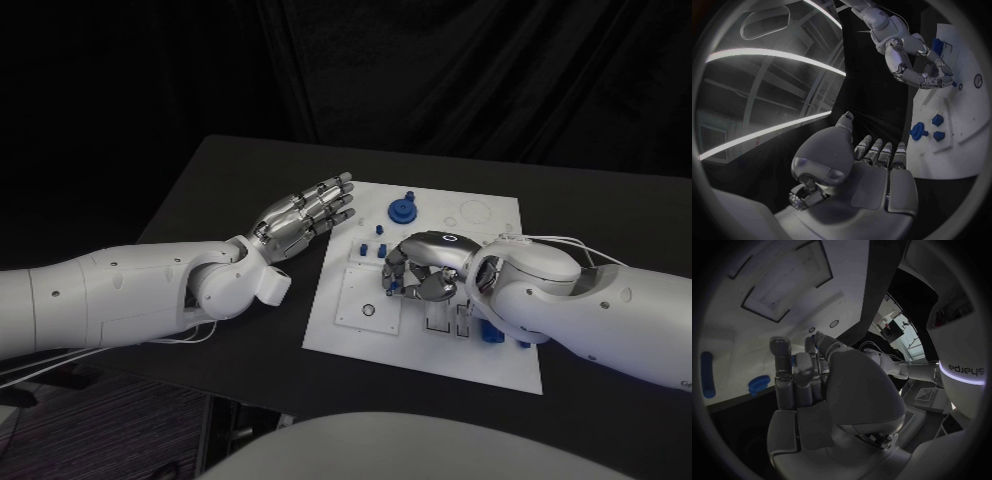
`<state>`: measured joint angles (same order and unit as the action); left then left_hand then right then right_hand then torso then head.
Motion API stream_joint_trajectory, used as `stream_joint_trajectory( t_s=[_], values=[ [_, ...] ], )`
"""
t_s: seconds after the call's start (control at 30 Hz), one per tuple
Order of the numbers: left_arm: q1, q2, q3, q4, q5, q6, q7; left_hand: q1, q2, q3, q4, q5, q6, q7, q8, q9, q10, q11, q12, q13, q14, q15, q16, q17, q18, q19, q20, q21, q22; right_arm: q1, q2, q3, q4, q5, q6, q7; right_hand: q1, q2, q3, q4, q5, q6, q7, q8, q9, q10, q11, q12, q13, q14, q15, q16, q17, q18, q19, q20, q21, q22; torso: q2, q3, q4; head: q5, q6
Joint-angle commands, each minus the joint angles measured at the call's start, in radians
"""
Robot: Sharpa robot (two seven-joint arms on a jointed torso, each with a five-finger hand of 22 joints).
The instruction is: Assemble the parts on the task board
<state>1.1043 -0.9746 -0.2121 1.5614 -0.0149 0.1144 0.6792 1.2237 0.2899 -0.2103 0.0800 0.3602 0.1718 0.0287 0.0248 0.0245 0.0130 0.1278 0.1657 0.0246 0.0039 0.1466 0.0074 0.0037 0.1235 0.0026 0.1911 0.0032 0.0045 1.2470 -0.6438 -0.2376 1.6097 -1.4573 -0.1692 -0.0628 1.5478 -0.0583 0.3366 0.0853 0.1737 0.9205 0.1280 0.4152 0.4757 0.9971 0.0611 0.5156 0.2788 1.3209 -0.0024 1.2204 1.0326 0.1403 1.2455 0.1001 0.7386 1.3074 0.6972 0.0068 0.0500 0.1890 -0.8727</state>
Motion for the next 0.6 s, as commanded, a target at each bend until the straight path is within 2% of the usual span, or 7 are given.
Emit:
stream_joint_trajectory(
  t_s=[0.03, 0.6],
  values=[
    [-0.002, 0.003, 0.001, 0.0, 0.002, 0.016, 0.035, 0.01, 0.002, 0.006, -0.001, 0.002, 0.0, 0.006, 0.002, 0.001, 0.003, 0.006, 0.005, 0.001, -0.001, 0.007, 0.006, 0.001, -0.01, 0.002, 0.006, 0.0, 0.002, -0.004, 0.002, 0.0, -0.001, -0.027, 0.014, -0.028, 0.006, -0.002, -0.002, -0.004, -0.006, 0.007, 0.002, -0.004, 0.0, 0.006, 0.0, 0.001, 0.001, 0.0, -0.006, 0.003, -0.001, 0.009, 0.004, -0.002, 0.0, 0.066, 0.001, 0.0006, 0.0003, -0.001, 0.0],
    [-0.004, 0.006, 0.001, -0.004, 0.002, 0.02, 0.032, 0.011, 0.002, 0.008, -0.002, 0.003, 0.0, 0.006, 0.001, 0.001, 0.003, 0.007, 0.005, 0.001, -0.001, 0.008, 0.007, 0.001, -0.009, 0.002, 0.007, 0.0, 0.002, -0.017, 0.013, 0.0, -0.011, -0.028, 0.024, -0.033, 0.002, 0.001, -0.005, 0.001, -0.014, 0.007, 0.002, -0.012, -0.006, 0.007, 0.0, -0.002, 0.0, 0.0, -0.005, 0.002, -0.002, 0.01, 0.004, -0.002, -0.002, 0.065, 0.0, 0.0002, 0.0008, -0.001, 0.0]
  ],
)
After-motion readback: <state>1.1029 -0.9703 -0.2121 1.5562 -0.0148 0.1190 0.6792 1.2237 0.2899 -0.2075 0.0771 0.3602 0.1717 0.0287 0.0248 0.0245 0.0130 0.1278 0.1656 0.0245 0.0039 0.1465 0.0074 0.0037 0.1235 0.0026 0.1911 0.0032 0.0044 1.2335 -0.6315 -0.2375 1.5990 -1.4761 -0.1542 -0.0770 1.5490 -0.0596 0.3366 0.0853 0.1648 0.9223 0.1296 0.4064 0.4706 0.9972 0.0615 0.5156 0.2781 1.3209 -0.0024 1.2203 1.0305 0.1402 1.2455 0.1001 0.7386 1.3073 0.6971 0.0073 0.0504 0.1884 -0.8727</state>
